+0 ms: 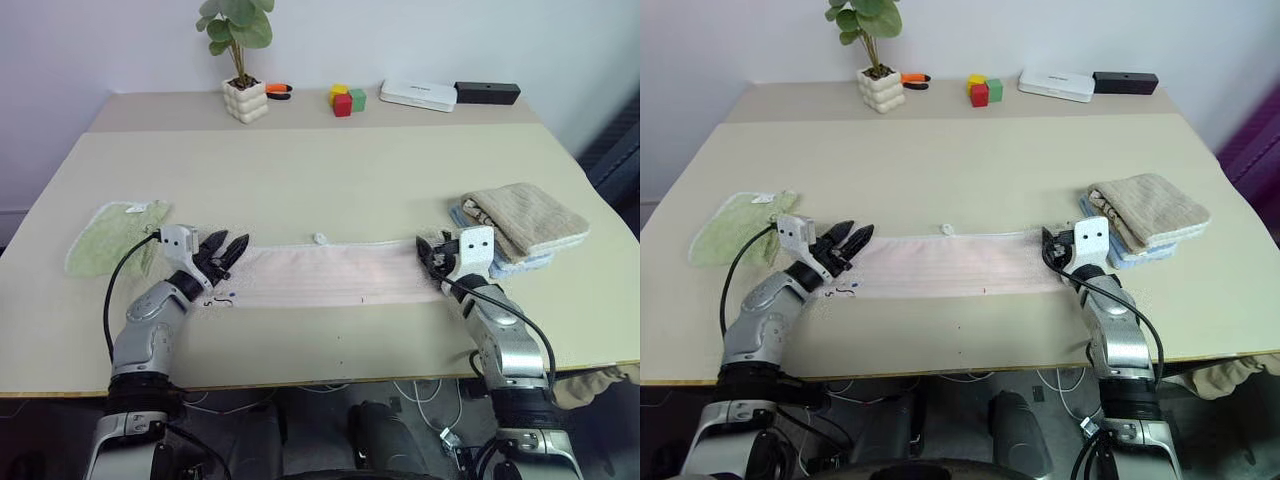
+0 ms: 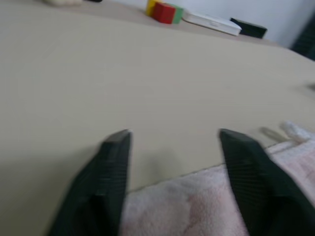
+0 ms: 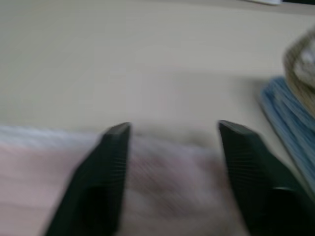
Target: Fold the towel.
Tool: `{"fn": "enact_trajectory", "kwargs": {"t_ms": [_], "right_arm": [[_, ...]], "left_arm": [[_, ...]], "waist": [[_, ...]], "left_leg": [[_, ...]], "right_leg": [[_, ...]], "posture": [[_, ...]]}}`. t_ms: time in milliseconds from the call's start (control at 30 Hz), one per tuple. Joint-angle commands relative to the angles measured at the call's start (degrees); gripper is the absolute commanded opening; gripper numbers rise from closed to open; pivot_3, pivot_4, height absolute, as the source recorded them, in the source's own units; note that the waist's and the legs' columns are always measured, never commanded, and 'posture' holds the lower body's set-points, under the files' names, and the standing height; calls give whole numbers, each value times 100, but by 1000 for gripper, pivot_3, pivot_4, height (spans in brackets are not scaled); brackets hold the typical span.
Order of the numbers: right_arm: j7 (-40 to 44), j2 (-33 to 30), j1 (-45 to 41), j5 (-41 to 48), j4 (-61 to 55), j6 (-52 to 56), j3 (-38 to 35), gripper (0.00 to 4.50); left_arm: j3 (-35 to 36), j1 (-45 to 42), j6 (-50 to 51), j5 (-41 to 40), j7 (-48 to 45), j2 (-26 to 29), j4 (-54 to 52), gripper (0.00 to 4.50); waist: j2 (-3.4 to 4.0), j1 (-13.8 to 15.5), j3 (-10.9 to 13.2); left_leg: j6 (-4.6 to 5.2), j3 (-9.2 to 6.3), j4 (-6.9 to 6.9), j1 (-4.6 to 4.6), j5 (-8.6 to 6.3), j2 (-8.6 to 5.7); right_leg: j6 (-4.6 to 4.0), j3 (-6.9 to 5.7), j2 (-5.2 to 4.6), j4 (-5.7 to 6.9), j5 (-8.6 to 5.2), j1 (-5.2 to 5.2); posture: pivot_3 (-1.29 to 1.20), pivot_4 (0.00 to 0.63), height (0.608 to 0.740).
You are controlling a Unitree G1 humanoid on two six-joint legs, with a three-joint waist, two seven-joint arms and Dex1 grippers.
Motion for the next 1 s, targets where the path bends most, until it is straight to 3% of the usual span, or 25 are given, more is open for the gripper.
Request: {"fn": "enact_trajectory", "kwargs": {"t_ms": [33,200,267,467,700,867,1000], "right_arm": [[150,-232,-113,282,-673,318,-219,4409],[78,-123,117,1473,-1723,1544,-745,4409],[-282,83,349,2924,-2255,2475,-1379,4409],[-1289,-14,1123,5424,-3020,3557,-2400,4409],[-2773,-92,2123,7377,-3174,3241,-2735,4409],[-3623,38,2482,8048,-2909,2749,-2559,4409],[-3822,35,2463,8313,-2805,2449,-2325,4409]], "left_arm": [[-10,-189,176,-144,-308,262,-453,4447],[-69,-342,622,-508,-1187,785,-789,4447],[-180,-328,865,-820,-1984,1120,-1036,4447],[-148,-426,1026,-1326,-3520,1656,-963,4447],[-171,-1006,1287,-1548,-4655,1875,-246,4447],[-271,-1223,1373,-1448,-4937,1828,-42,4447],[-274,-1285,1364,-1424,-4914,1770,-12,4447]], "waist": [[0,11,0],[0,7,0],[-1,9,0],[1,8,1],[1,-11,2],[1,-23,2],[1,-27,2]], "left_leg": [[0,0,1,0,0,0],[0,-1,-1,-10,0,0],[0,0,-5,-12,0,1],[0,-1,-9,-19,-1,3],[4,-1,-8,-27,-3,3],[7,-2,-8,-32,-4,3],[8,-2,-8,-35,-5,3]], "right_leg": [[0,0,-1,-1,0,0],[-11,-3,-2,-10,-6,-4],[-12,-3,-2,-13,-6,-6],[-22,-7,-7,-23,-11,-10],[-30,-7,-10,-35,-15,-11],[-30,-6,-9,-38,-15,-15],[-30,-6,-9,-39,-15,-18]], "posture": [[0,150,740],[0,150,740],[0,150,740],[0,150,740],[0,150,740],[0,150,740],[0,150,740]]}}
